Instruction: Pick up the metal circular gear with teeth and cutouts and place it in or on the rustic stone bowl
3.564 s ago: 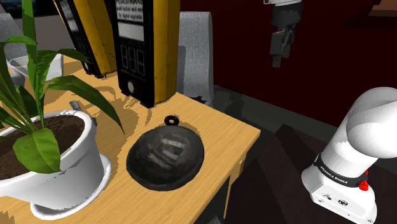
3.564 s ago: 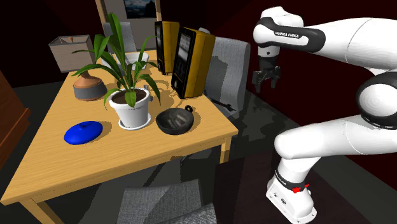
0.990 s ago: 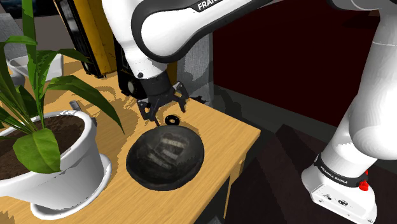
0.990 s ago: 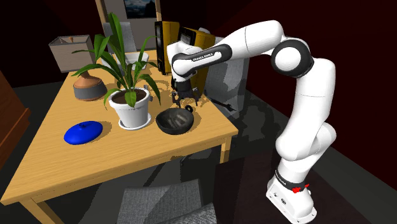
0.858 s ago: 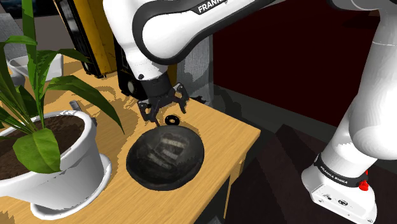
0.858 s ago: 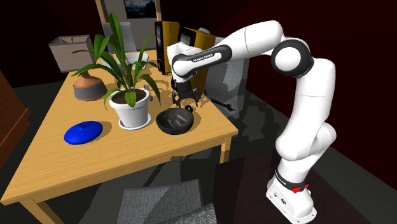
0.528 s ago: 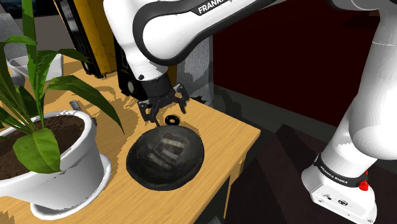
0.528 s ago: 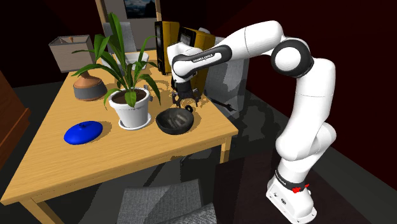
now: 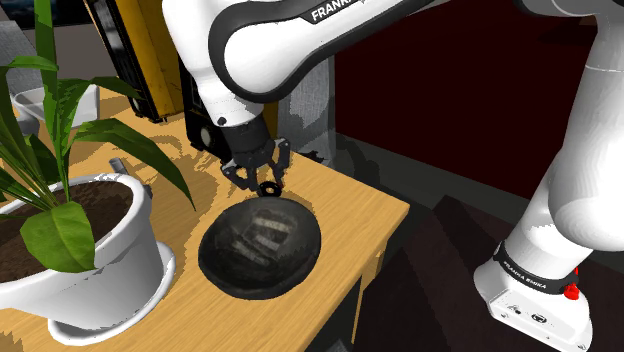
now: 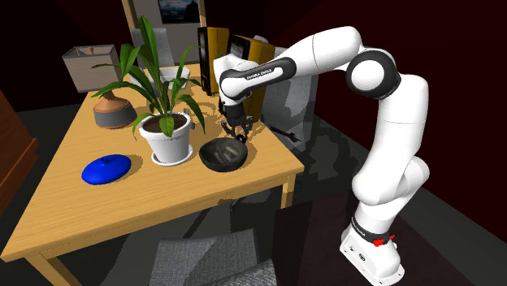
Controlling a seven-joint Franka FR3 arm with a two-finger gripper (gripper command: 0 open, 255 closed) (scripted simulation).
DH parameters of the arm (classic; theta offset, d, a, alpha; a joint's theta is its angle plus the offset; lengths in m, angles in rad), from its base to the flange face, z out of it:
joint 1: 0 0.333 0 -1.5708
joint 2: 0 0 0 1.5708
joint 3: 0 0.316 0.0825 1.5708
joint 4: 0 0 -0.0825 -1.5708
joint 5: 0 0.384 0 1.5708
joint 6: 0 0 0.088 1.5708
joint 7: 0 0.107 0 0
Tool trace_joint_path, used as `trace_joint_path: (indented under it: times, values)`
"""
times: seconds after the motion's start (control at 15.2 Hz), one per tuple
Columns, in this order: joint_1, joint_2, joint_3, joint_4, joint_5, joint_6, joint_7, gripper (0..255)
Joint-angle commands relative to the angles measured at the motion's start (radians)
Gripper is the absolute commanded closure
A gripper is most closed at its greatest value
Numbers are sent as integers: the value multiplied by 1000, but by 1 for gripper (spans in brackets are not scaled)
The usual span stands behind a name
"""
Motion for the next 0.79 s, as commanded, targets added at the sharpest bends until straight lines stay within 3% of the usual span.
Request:
trace_joint_path:
  times: [0.0,0.73]
  values:
    - [0,1,0,0,0,-1,0,255]
    - [0,-24,5,106,17,-126,-17,255]
